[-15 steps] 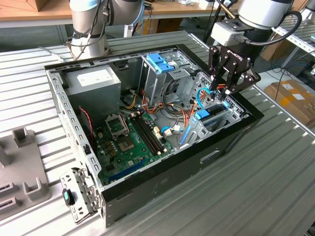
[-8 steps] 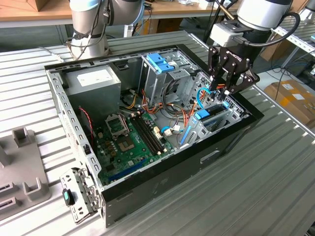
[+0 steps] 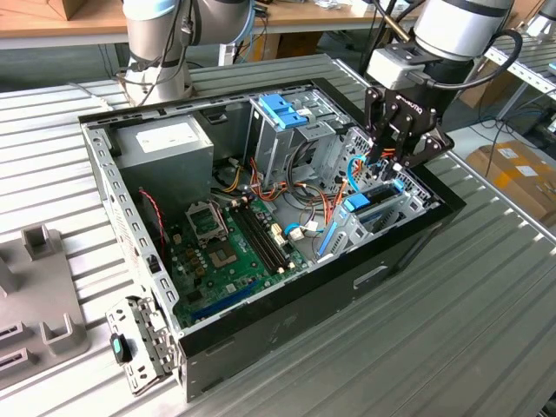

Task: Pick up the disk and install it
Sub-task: 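Insert the first disk wire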

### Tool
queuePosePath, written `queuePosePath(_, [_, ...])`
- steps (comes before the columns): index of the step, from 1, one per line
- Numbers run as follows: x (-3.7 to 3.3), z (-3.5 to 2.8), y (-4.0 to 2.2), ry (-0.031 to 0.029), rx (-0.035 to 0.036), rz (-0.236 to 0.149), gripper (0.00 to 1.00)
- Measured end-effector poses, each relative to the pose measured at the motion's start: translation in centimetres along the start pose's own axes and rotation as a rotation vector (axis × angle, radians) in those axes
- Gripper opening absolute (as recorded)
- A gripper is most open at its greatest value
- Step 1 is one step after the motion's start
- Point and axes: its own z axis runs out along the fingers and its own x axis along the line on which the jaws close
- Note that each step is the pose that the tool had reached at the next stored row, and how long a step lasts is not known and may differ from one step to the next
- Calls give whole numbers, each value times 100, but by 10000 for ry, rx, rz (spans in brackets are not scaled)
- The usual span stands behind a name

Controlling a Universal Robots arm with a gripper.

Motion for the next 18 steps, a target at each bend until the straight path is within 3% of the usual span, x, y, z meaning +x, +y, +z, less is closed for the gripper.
queuePosePath(8, [0, 5, 0, -1, 0, 0, 42])
queuePosePath(9, [0, 5, 0, -1, 0, 0, 41])
queuePosePath(11, [0, 7, 0, 0, 0, 0, 16])
queuePosePath(18, [0, 10, 0, -1, 0, 0, 16])
